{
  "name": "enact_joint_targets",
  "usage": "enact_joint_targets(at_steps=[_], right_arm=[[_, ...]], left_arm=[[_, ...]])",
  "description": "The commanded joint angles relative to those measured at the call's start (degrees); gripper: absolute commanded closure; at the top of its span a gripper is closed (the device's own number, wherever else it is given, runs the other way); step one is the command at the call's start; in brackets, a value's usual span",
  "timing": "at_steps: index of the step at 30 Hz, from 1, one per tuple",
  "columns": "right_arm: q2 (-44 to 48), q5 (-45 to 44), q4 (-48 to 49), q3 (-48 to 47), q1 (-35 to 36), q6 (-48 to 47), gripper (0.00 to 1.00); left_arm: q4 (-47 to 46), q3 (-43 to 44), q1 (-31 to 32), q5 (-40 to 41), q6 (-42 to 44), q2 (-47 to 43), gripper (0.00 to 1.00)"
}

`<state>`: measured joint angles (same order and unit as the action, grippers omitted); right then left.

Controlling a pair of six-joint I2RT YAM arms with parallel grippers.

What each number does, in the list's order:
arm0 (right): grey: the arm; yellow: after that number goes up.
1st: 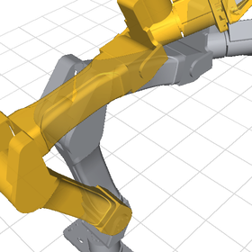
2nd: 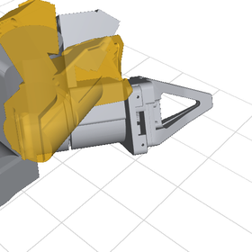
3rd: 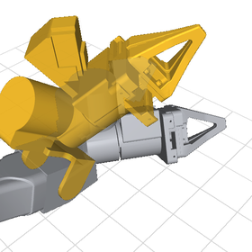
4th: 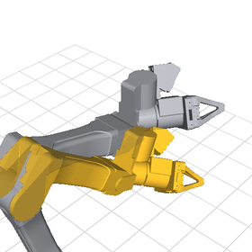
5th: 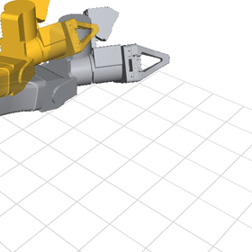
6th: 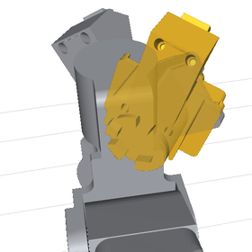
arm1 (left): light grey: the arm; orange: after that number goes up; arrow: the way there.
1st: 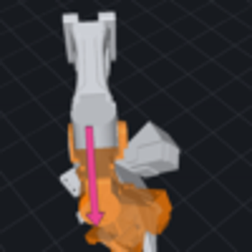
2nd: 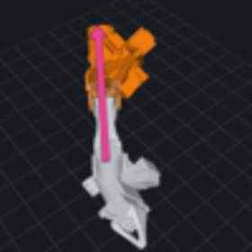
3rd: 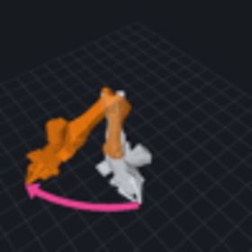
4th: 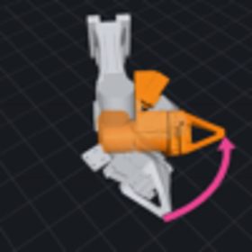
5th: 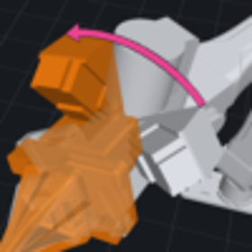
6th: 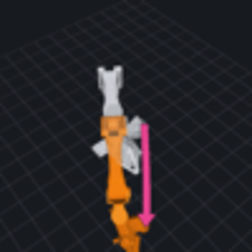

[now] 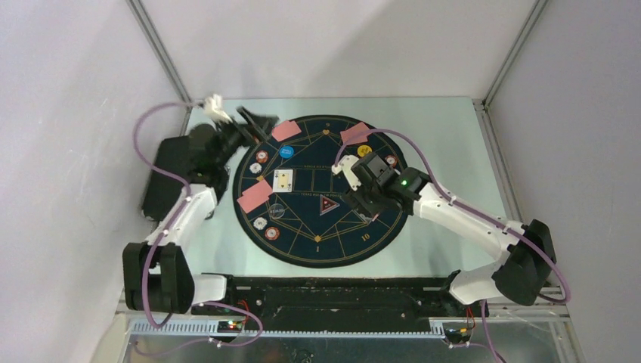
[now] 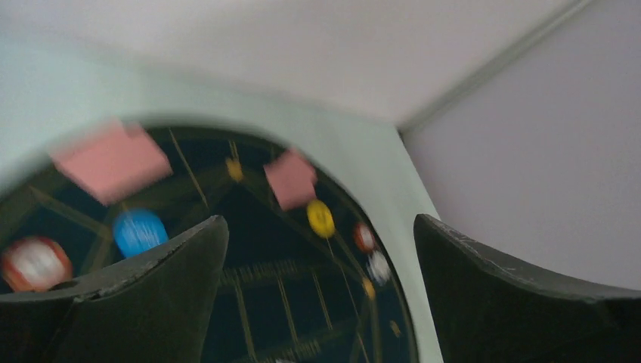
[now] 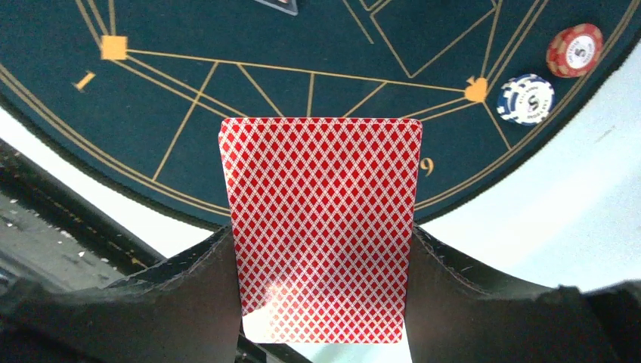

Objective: Distribute texas hold em gaming equipment

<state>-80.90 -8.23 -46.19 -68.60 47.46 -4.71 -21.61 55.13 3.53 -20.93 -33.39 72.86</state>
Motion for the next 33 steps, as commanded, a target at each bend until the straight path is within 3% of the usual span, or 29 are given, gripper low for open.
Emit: enact_joint_targets(at_steps=[1,5,11,17,22,28,33], right_arm=[[3.1,2.93,4.2,2.03,0.99,0.94,1.0],[3.58,5.24,5.94,3.98,1.32,1.61,1.0],[4.3,9.74,8.71,5.7,2.06,1.04,1.0],[5.31,11.6,9.83,6.49,2.53,0.83,1.0],[6.14,11.22,9.79,6.68,3.14,0.71,1.0],[6.74,11.39,9.98,6.73,3.62,0.41,1.0],[6.48,11.52,10.08,6.77,3.97,0.22,1.0]], left_arm=[[-8.12,-13.34,3.27,-10.62,-18.05,-0.67,0.0],[-2.98,-17.74,10.57,-10.01,-14.04,-2.47,0.0],[-11.53,-24.68,18.04,-17.07,-18.0,-2.46,0.0],[-8.2,-25.04,25.65,-18.78,-15.61,-0.16,0.0],[-15.79,-26.01,27.41,-22.25,-19.58,1.98,0.0],[-9.18,-22.71,30.05,-21.04,-15.98,4.78,0.0],[-10.2,-21.08,31.65,-21.74,-16.15,6.52,0.0]])
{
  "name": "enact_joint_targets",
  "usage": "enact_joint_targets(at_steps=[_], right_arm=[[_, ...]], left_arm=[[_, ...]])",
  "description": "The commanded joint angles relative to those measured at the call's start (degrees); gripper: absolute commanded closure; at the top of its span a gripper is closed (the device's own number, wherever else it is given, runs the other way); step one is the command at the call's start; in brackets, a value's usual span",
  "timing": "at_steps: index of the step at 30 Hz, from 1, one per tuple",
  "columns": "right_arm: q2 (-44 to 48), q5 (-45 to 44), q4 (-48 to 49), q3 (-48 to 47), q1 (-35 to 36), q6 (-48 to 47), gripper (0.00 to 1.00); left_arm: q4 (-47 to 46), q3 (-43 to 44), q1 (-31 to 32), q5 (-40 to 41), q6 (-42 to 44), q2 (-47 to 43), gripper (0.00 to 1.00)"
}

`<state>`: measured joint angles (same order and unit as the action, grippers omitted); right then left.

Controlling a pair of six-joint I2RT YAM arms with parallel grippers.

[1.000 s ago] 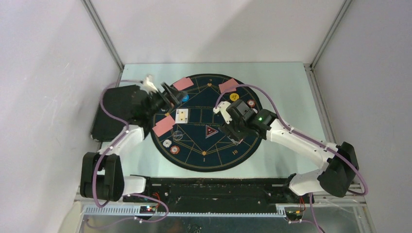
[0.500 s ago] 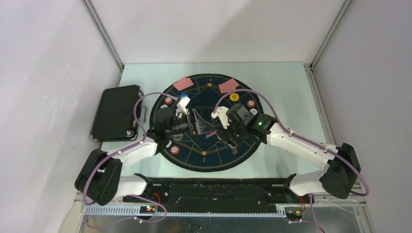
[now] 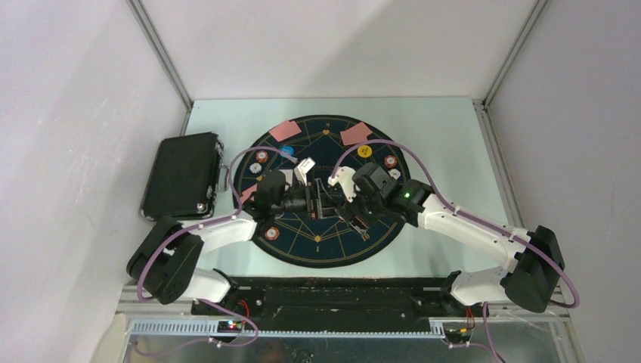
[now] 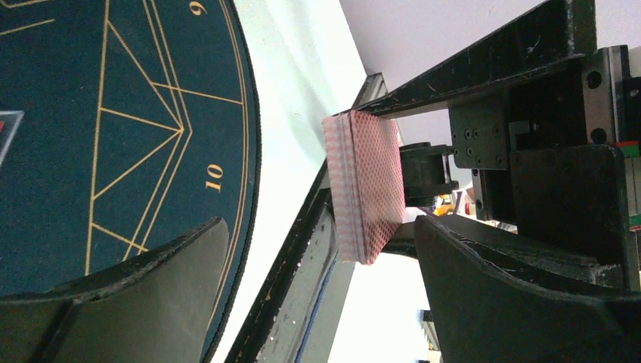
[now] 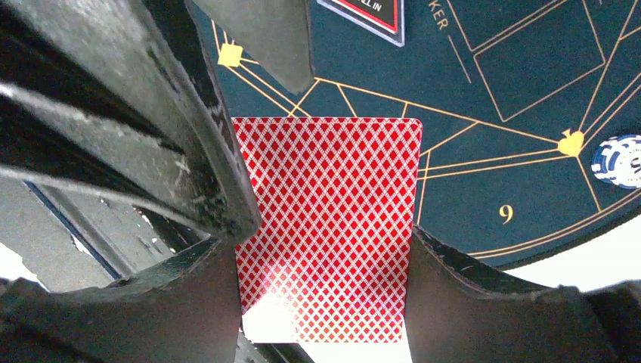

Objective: Distribute texas hold em gaming equipment

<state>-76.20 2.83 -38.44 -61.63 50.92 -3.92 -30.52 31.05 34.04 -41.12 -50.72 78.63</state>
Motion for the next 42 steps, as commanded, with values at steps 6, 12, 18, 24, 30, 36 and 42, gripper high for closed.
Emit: enact_joint_targets(at_steps=[6,12,18,24,30,36,42], right_arm=[[1.76,1.25,2.81,-0.18,0.66,-0.66,1.0],[2.63,1.61,3.04,-0.19,0.73,-0.72,1.0],[3.32,1.29,2.77,-0.22,0.84,-0.62,1.0],[4.3,0.94,2.68,-0.01,1.01,-0.56,1.0],[5.54,0.85,3.28,0.69,1.23,-0.73,1.0],[5.84,0.33,3.2,0.65,1.28,-0.73,1.0],[6.1,-0.08,3.06,0.64,1.37,-0.64,1.0]], left_arm=[[-5.19,3.87,2.49,-2.33,-0.45,4.0,0.0],[-2.8,5.14,3.39,-1.31,1.45,6.43,0.0],[2.27,5.35,3.14,0.64,4.91,4.98,0.0],[2.97,4.55,1.88,0.76,5.16,4.06,0.0],[3.71,4.23,1.42,0.8,6.03,2.12,0.01],[10.02,5.78,1.25,3.08,9.69,-0.36,0.03],[12.98,5.74,0.39,4.2,10.87,-2.65,0.09]])
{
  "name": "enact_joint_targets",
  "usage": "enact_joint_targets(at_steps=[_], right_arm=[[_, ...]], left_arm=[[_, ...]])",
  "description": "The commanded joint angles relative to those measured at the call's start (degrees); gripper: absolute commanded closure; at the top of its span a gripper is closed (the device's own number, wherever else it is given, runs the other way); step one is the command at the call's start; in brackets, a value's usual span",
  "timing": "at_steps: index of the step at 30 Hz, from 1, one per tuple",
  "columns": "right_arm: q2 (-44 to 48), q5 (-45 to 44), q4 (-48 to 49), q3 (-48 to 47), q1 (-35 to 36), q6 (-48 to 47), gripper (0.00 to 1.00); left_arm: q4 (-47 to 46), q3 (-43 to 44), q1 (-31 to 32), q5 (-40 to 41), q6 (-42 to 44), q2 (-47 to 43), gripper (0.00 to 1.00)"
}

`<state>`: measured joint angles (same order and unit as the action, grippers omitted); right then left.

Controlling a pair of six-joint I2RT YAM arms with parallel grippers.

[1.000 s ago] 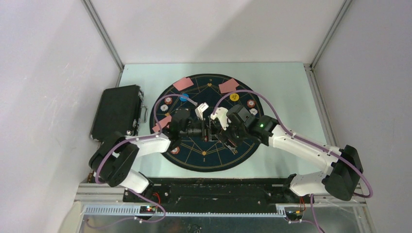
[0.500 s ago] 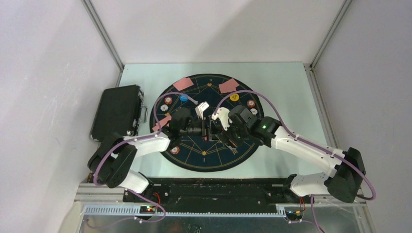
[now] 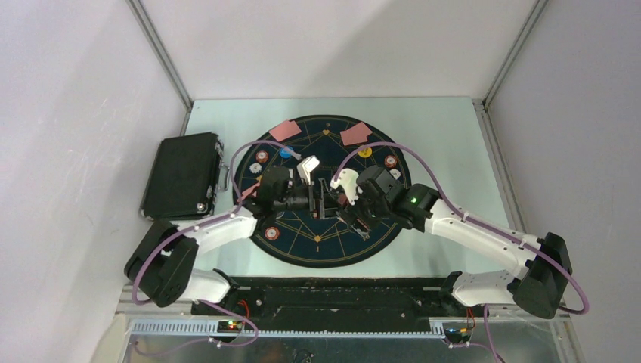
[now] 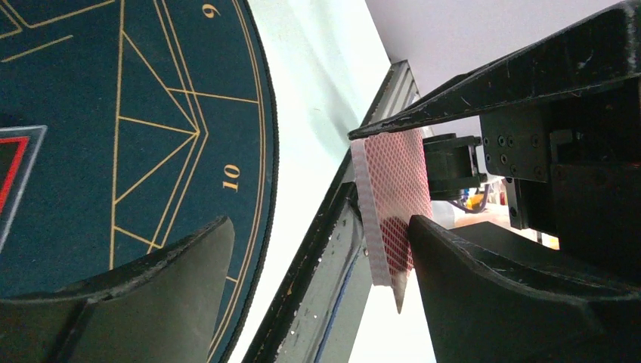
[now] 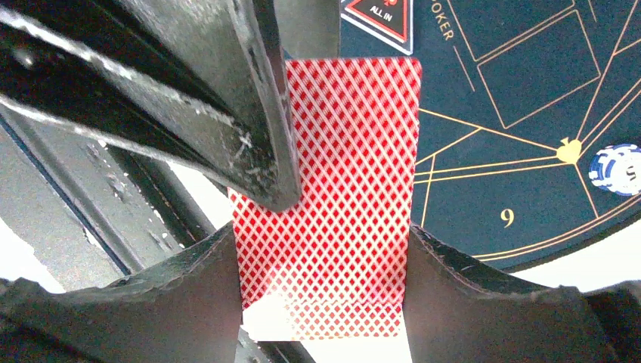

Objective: Distribute texas hold em gaming equipment

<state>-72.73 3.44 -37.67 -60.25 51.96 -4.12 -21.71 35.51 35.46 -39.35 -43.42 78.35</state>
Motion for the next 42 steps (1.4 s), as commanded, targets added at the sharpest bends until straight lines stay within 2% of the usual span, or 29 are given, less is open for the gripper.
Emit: enact_joint_targets(at_steps=[1,10,15,17,18,24,30,37,42], right_arm=[[2.6,-0.76,2.33,-0.72,0.28,-0.45,1.0],[1.8,-1.09,2.47,-0.69,0.31,-0.44,1.0],[1.8,-1.16,2.6,-0.71,0.28,-0.43,1.0],[1.87,-1.19,2.6,-0.74,0.26,-0.43,1.0],[1.88,-1.22,2.6,-0.75,0.25,-0.44,1.0],[1.74,-1.52,2.55,-0.7,0.31,-0.37,1.0],[1.49,-2.12,2.43,-0.74,0.3,-0.31,1.0],[1.14,-3.09,2.25,-0.73,0.25,-0.19,1.0],[0.77,-4.58,2.16,-0.66,0.13,-0.1,1.0]], left_arm=[[4.32,1.18,-1.02,2.37,3.55,-2.69,0.1],[2.16,0.75,-0.97,0.67,1.59,-8.81,0.16],[3.04,1.57,-0.86,1.36,1.75,-10.41,0.27],[4.1,2.25,-0.73,1.56,2.18,-10.1,0.35],[4.5,2.65,-0.65,1.47,2.3,-9.95,0.44],[6.2,3.42,-0.19,1.86,3.06,-9.58,0.74],[11.86,3.85,-0.22,5.92,5.77,-13.1,0.99],[22.79,5.31,-0.37,14.62,10.71,-18.57,1.0],[25.57,4.95,-1.86,18.09,12.75,-24.66,1.0]])
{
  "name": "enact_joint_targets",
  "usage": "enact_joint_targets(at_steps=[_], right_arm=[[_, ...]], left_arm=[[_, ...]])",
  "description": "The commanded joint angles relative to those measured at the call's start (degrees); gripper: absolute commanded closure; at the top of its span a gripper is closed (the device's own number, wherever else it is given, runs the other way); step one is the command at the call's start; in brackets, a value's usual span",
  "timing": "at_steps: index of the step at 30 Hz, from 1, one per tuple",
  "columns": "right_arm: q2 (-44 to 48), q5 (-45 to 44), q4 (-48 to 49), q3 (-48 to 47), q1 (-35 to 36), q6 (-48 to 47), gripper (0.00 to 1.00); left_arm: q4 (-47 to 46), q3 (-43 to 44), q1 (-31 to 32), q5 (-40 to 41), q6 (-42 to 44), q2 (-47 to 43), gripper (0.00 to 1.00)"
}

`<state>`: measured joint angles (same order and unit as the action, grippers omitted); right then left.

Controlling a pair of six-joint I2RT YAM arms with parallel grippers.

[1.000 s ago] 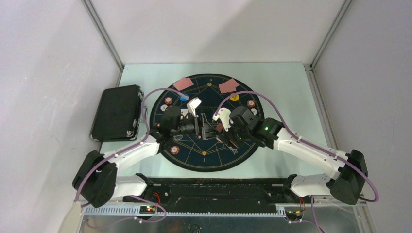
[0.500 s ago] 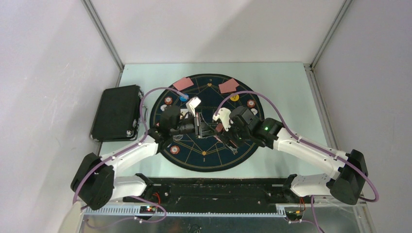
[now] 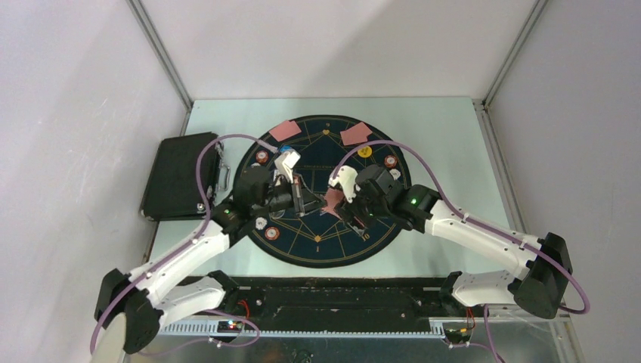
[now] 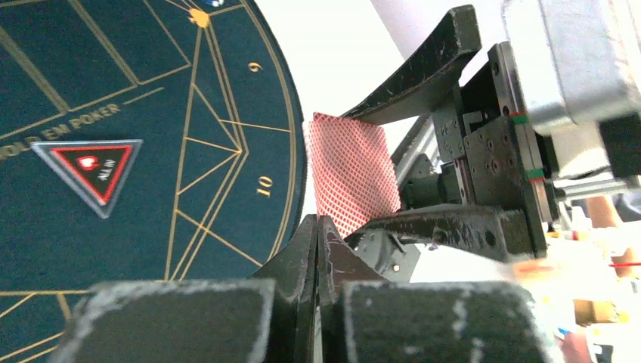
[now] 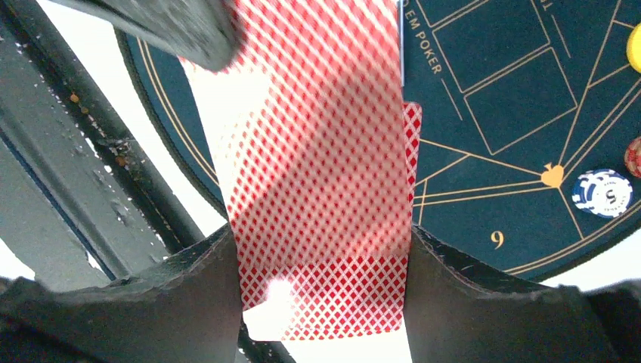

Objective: Distribute texas hold em gaming equipment

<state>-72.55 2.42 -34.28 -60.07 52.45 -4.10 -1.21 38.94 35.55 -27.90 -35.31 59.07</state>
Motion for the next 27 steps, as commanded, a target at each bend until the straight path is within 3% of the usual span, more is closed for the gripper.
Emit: enact_joint_targets(at_steps=[1,9,13,15,16,19,22,25,27], right_arm=[[0.62,-3.78,-1.22,-0.88,-0.49,-0.12,1.0],[1.01,-3.85,-1.16,-0.91,-1.88,0.43,1.0],[1.01,-3.19,-0.77,-0.84,-3.23,0.93,1.0],[1.01,-3.05,-0.66,-0.9,-4.33,1.19,1.0],[1.01,-3.04,-0.58,-0.92,-5.37,1.52,1.0],[1.01,-1.66,-0.53,-0.92,-7.24,2.28,1.0],[0.63,-2.17,-0.09,-0.96,-9.28,3.28,1.0],[-0.68,-3.45,-0.88,-1.75,-11.22,5.16,1.0],[-1.73,-6.27,-1.81,-2.55,-12.17,7.23,1.0]], left_arm=[[4.92,1.29,-2.18,6.9,4.97,-6.25,1.0],[8.33,1.77,-5.09,13.7,8.83,-16.45,1.0],[3.9,4.96,-5.48,15.69,20.23,-16.27,1.0],[1.02,8.09,-5.74,17.28,29.09,-14.98,1.0],[-1.58,8.88,-5.79,16.83,37.86,-14.35,1.0],[-5.56,10.12,-5.99,10.45,58.58,-10.72,1.0],[-0.78,13.8,-6.02,7.2,81.67,-4.33,1.0],[5.04,17.46,-6.15,10.3,92.04,2.0,1.0],[3.15,16.91,-6.75,10.15,99.76,5.54,1.0]])
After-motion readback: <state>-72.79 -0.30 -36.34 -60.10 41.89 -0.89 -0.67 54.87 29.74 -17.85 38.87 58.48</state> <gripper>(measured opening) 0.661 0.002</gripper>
